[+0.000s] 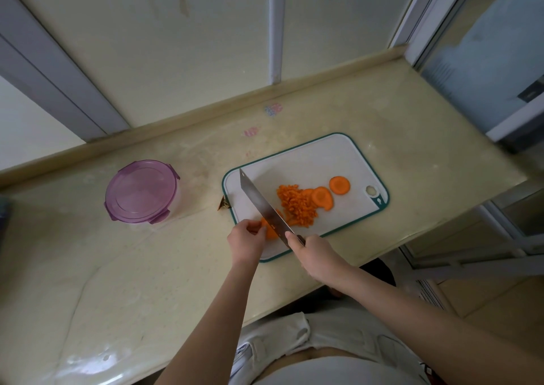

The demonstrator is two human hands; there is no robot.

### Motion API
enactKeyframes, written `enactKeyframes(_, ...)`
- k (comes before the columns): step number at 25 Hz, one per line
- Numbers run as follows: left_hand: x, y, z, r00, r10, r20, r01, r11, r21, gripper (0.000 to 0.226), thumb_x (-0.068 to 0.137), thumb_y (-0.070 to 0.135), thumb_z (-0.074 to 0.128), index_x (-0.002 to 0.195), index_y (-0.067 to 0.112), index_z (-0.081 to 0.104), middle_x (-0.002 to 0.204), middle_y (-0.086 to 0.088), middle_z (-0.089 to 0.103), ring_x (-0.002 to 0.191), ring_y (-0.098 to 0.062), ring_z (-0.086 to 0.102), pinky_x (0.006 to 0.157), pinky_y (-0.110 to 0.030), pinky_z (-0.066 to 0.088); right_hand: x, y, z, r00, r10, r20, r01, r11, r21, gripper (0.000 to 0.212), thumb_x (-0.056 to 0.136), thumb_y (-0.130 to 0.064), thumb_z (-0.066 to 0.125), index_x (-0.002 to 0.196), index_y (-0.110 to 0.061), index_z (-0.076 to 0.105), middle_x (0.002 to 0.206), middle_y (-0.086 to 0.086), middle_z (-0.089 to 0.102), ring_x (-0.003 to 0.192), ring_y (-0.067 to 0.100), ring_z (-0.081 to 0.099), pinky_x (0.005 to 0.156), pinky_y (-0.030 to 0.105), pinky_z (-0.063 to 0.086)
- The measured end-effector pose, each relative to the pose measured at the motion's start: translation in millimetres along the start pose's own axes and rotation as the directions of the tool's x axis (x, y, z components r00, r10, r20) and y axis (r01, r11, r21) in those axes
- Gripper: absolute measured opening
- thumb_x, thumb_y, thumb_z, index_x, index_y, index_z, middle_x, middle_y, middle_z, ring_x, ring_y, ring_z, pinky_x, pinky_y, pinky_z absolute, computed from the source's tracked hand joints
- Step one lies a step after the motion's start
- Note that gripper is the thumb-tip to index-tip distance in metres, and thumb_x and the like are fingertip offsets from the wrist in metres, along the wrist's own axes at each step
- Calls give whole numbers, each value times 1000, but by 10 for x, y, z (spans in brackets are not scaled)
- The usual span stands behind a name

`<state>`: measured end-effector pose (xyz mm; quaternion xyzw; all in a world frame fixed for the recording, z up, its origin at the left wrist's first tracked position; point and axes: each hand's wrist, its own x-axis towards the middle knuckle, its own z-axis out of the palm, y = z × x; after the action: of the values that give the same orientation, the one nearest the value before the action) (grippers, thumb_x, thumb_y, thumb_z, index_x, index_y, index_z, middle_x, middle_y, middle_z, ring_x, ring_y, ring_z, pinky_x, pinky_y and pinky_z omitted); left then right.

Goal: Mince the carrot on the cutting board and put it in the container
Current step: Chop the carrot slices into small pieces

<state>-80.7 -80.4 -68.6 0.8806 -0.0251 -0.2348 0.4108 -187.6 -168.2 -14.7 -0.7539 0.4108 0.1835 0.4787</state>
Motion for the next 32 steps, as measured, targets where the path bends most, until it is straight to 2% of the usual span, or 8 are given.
enactKeyframes(6, 32, 21, -43, 999, 18, 43, -20, 999, 39, 14, 83, 11, 66, 96, 6, 68, 84, -1, 63, 79, -15, 58, 71, -18, 41, 44, -85, -23, 996, -82, 32, 84, 995, -54, 45, 100, -43, 33, 63, -19, 40, 63, -1, 44, 54, 8, 39, 51, 17, 32)
enactKeyframes(11, 18, 8, -47, 999, 21, 46, -22, 999, 31, 14, 82, 8, 66, 95, 5, 68, 83, -2, 63, 75, -11, 55, 63, -8, 35, 129, -137, 133, 997, -62, -54, 56, 993, -106, 54, 100, -43, 37, 56, -12, 38, 55, 1, 41, 48, 13, 41, 45, 21, 29)
enactKeyframes(15, 37, -16, -34, 999, 27, 45, -28, 999, 34, 13, 81, 9, 67, 94, 6, 68, 86, -5, 67, 76, -13, 57, 68, -16, 39, 160, -94, 147, 997, -61, -44, 56, 993, -104, 53, 100, -44, 36, 57, -13, 37, 56, 1, 41, 49, 14, 40, 46, 22, 29)
enactKeyframes(19, 45, -29, -37, 998, 50, 46, -53, 996, 71, 14, 82, 12, 67, 94, 6, 68, 89, -6, 67, 83, -19, 60, 73, -23, 43, 192, -102, -39, 999, -22, 24, 22, 1000, 8, 52, 100, -46, 33, 58, -15, 36, 55, 1, 39, 47, 16, 37, 44, 24, 29)
enactKeyframes(23, 29, -11, -40, 999, 35, 33, -37, 996, 75, 17, 82, 11, 68, 97, 5, 68, 91, -7, 67, 79, -15, 56, 72, -21, 40, 154, -93, 76, 994, -111, -12, 109, 985, -131, 52, 100, -43, 38, 56, -15, 37, 54, 0, 40, 46, 13, 38, 44, 22, 27)
enactKeyframes(28, 28, 10, -55, 998, 40, 52, -44, 996, 81, 20, 84, 13, 66, 102, 4, 66, 94, -6, 65, 84, -14, 56, 74, -20, 41, 177, -45, -20, 997, -75, 15, 74, 997, 26, 52, 100, -47, 33, 58, -16, 35, 54, 0, 39, 46, 14, 36, 47, 24, 29)
enactKeyframes(32, 36, -5, -53, 999, 30, 43, -32, 998, 55, 21, 82, 13, 68, 102, 4, 67, 94, -8, 67, 83, -16, 58, 75, -21, 43, 129, -95, 99, 992, -124, -31, 122, 990, -69, 51, 101, -42, 37, 57, -15, 37, 55, -1, 40, 49, 11, 38, 48, 21, 29)
